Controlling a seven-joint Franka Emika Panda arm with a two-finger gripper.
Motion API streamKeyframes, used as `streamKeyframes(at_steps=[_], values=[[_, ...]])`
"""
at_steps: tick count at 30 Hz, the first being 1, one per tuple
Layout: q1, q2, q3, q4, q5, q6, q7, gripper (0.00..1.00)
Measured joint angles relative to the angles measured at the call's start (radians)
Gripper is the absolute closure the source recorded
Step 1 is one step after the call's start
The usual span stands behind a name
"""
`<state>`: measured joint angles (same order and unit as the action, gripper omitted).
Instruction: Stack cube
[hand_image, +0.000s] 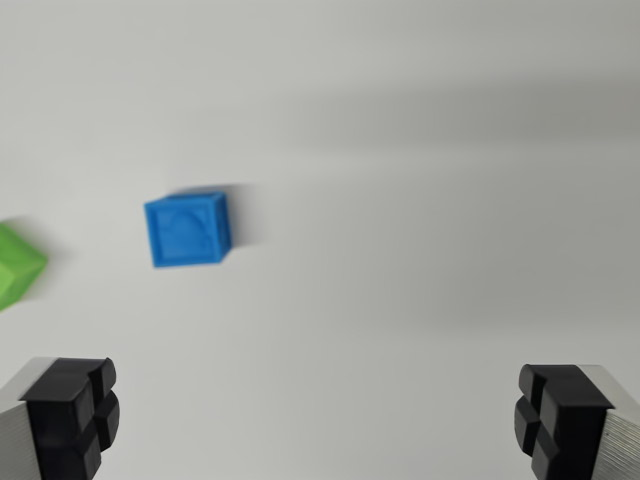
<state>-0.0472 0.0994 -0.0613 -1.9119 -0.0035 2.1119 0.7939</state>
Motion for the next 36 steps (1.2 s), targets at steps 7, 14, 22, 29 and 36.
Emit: streamKeyframes(at_steps=[7, 14, 22, 29, 36], values=[[0.004, 0.001, 0.003, -0.006, 0.000, 0.004, -0.005, 0.00], [0.010, 0.001, 0.007, -0.019, 0.000, 0.015, -0.014, 0.00], [0.022, 0.003, 0.014, -0.036, 0.000, 0.030, -0.029, 0.00], [0.033, 0.006, 0.021, -0.055, 0.000, 0.048, -0.045, 0.00], [0.046, 0.011, 0.032, -0.074, 0.000, 0.068, -0.063, 0.00]])
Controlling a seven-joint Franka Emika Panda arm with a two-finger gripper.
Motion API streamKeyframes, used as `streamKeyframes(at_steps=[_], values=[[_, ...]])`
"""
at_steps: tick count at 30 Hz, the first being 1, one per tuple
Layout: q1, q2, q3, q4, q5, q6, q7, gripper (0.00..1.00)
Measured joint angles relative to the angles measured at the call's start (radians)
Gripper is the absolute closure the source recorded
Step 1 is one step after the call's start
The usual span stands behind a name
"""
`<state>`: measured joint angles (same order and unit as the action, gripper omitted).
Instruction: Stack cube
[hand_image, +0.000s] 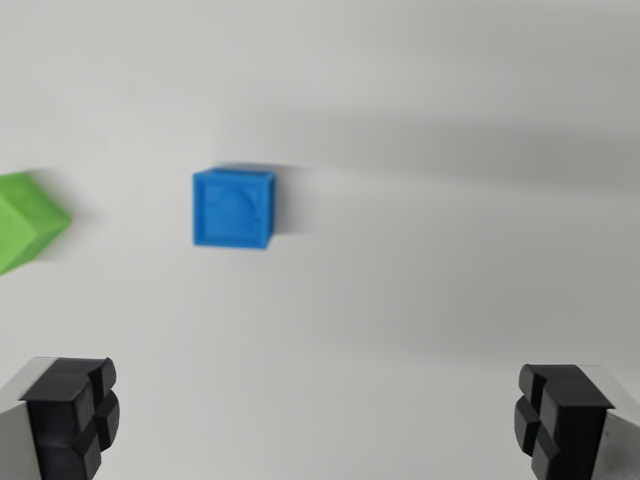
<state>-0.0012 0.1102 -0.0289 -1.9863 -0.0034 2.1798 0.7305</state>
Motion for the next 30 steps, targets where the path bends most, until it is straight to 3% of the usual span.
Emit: streamKeyframes(at_steps=[30], values=[[0.074, 0.061, 0.055, -0.070, -0.006, 0.103, -0.100, 0.00]])
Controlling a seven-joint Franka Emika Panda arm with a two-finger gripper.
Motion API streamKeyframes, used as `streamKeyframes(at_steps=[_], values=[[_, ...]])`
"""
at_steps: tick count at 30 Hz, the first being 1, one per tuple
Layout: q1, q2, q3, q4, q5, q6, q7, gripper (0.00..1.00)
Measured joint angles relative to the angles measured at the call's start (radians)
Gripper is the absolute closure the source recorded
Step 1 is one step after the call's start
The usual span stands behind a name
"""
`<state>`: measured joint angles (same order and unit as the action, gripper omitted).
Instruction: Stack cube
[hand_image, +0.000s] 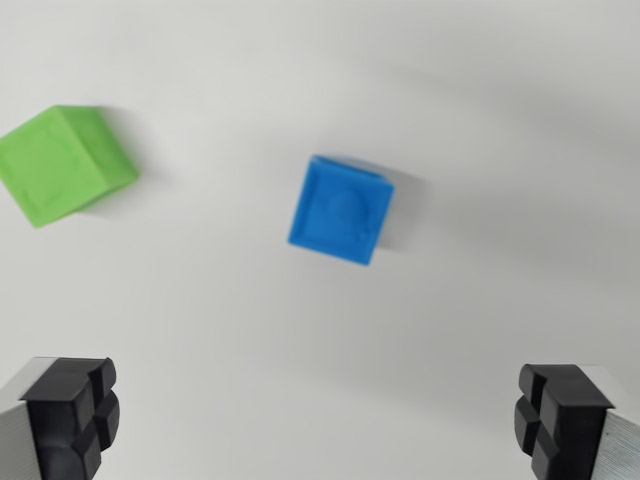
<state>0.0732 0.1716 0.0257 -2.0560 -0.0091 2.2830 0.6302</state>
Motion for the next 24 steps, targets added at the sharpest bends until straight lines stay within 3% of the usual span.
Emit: streamKeyframes(at_steps=[24], values=[[0.076, 0.105, 0.052, -0.013, -0.022, 0.088, -0.091, 0.00]])
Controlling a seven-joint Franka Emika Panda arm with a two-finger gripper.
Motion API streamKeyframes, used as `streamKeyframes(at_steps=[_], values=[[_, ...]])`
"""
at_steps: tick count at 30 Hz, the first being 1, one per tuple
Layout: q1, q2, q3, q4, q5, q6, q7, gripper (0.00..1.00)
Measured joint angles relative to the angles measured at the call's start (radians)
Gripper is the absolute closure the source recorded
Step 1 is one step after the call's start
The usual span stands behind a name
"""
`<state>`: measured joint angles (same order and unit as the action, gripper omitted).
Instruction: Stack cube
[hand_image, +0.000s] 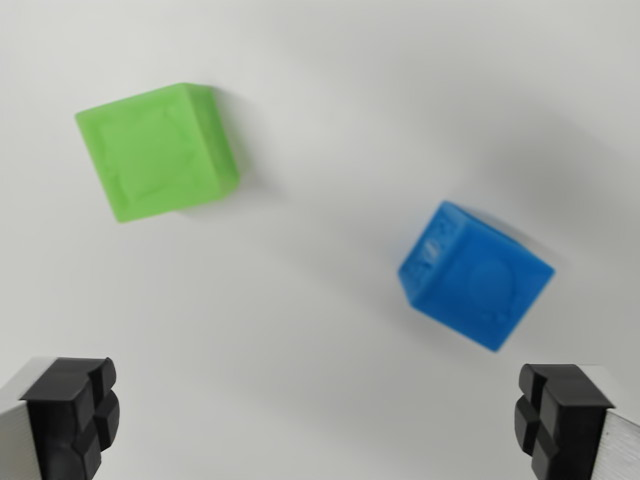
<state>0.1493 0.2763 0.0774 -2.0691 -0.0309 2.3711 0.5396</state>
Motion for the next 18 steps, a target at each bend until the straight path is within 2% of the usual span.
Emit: streamKeyframes(at_steps=[18], values=[[0.064, 0.110, 0.033, 0.035, -0.030, 0.051, -0.068, 0.00]])
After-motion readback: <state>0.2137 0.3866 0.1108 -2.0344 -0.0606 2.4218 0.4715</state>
